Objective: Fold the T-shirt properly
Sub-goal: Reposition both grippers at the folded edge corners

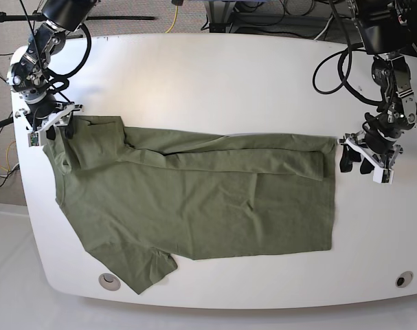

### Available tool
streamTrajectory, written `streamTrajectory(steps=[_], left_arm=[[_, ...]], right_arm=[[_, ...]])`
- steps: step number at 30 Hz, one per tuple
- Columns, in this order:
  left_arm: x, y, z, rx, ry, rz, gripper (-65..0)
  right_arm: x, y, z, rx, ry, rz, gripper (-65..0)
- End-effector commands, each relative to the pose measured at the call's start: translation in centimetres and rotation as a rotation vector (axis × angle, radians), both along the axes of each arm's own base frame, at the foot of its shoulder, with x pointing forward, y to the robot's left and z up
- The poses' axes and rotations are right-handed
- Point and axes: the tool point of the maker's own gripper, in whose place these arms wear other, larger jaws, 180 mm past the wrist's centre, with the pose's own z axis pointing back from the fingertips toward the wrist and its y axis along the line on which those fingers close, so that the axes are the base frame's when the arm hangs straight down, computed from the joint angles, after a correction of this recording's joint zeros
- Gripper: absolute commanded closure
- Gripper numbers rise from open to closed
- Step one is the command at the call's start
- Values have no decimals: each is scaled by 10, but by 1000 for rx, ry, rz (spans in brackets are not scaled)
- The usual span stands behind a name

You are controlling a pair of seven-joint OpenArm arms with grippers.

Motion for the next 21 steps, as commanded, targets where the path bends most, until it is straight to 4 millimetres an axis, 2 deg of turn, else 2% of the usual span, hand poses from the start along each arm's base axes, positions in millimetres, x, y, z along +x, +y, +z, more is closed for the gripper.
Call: streamTrajectory(steps=[1,3,11,15,19,21], left_arm=[[13,4,24,9,-76,-1,-327],[7,4,27,15,-88,-3,-324],[2,3,26,22,-85,-8,-323],[2,0,27,29,-82,-11,-321],[2,1,24,24,-76,-5,-322],[2,1,23,22,-73,-2,-323]], right_arm=[[10,-7,18,-18,-59,1,-291],[13,-6,23,-25,-70,6,-297],[14,-4,19,-11,-66,7,-303],[13,-9,11,24,-61,-15,-277],[13,-10,5,57,-55,-30,-183],[14,-10,3,66,-53,-30,-95]])
